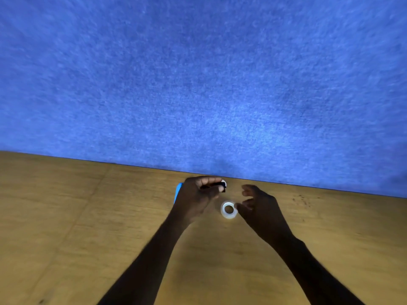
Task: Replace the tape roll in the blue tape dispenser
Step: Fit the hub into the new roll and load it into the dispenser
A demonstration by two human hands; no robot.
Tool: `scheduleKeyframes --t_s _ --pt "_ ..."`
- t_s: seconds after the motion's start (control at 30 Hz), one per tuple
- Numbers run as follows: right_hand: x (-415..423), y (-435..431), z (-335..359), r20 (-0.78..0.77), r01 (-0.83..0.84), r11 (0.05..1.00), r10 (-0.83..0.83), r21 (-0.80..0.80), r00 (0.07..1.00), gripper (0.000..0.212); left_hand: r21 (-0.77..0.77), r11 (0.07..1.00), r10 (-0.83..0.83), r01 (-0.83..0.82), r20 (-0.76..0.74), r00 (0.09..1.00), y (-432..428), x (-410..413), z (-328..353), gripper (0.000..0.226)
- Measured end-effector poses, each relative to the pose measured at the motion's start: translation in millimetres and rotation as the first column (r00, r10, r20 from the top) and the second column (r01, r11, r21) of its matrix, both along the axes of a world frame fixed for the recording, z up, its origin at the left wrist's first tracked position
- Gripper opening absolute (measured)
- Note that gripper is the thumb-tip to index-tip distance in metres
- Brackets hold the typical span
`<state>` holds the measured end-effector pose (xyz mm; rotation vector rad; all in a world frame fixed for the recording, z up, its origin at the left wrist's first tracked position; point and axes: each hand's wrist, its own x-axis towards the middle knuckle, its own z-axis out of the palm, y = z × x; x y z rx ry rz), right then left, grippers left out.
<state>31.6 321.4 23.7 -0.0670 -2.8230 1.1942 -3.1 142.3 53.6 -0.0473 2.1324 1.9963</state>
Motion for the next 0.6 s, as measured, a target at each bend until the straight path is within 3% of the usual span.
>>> scheduleKeyframes --t_s 0.17,0.3,0.43,0.6 --pt "0.4 -12.6 -32.5 0.220 -0.006 0.971 -0.048 0.240 0.974 0.062 0.019 0.999 0.032 -0.033 0.009 0.999 -11.0 2.9 -4.2 0.024" --pt "-3.9 -28.5 -47.6 0.209 0.071 0.959 -0.132 0.275 0.969 0.068 0.025 0.998 0.060 -0.060 0.009 0.998 -12.9 6.5 -7.0 0.024" --pt "-8.4 -37.9 -52.5 0.193 0.075 0.935 -0.150 0.347 0.970 0.052 0.021 0.998 0.058 -0.058 0.004 0.998 -14.1 10.5 -9.6 0.022" --pt "-4.5 -37.1 -36.1 0.110 0.196 0.977 -0.205 0.088 0.973 0.027 0.048 0.997 0.063 -0.064 0.023 0.998 -19.6 14.8 -5.8 0.027"
